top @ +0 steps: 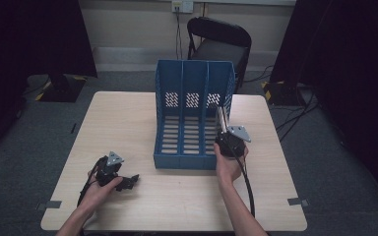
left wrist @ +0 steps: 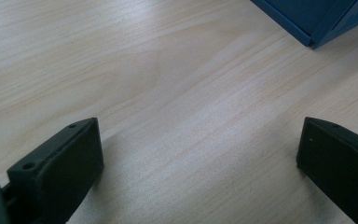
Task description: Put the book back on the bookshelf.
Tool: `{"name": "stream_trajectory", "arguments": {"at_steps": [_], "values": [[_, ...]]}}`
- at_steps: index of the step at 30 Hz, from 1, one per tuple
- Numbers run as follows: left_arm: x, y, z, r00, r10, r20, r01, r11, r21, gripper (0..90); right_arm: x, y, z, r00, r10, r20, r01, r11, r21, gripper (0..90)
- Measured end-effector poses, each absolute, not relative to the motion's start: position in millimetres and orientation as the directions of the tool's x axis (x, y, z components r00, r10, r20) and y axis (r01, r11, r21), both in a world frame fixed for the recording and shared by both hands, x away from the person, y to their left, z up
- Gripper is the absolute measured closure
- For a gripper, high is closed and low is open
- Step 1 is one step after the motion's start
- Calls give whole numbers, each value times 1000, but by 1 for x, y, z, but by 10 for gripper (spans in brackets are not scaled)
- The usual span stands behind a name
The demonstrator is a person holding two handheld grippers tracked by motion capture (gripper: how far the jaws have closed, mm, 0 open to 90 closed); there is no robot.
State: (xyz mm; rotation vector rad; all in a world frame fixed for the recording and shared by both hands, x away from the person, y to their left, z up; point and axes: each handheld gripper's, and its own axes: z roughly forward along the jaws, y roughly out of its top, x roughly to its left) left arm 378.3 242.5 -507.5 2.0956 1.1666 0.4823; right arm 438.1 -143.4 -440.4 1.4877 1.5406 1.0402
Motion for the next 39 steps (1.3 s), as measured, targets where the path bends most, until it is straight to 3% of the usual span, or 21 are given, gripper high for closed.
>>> {"name": "stream_trajectory", "arguments": {"at_steps": [3, 25, 39], "values": [[378, 243, -508, 529, 848, -7, 596, -366, 715, 0, 438, -144, -441, -75, 996, 39, 405, -5, 914, 490], [378, 243, -507, 532, 847, -7, 596, -369, 713, 0, 433, -155, -434, -197, 977, 75, 384, 7, 924, 278], [377, 243, -507, 532, 847, -8, 597, -368, 713, 0, 418, -181, -418, -326, 939, 107, 371, 23, 928, 228]]}}
